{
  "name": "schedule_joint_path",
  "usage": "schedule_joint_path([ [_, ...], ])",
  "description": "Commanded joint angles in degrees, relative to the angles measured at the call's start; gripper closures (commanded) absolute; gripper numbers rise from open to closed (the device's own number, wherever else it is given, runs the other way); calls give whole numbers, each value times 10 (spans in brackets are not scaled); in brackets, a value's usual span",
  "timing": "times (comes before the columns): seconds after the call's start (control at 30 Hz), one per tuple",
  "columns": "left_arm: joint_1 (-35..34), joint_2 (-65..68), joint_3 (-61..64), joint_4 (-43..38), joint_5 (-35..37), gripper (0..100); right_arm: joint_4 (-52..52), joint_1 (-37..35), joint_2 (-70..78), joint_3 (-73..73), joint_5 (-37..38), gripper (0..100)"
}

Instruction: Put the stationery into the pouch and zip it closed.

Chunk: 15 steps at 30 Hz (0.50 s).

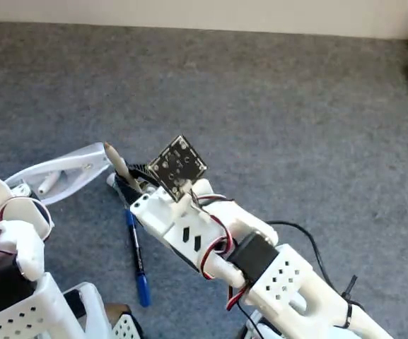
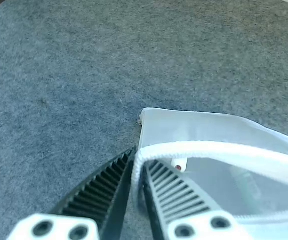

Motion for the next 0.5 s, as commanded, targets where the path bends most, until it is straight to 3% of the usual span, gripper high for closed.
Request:
schedule_joint_path([
  [0.0, -5, 7, 3, -17, -5, 994, -51, -9, -44, 14, -9, 993],
  [0.2, -4, 7, 3, -17, -5, 994, -124, -58, -138, 87, -5, 993],
  [0.47, -2, 7, 3, -17, -5, 994, -334, -133, -245, 237, -5, 993],
])
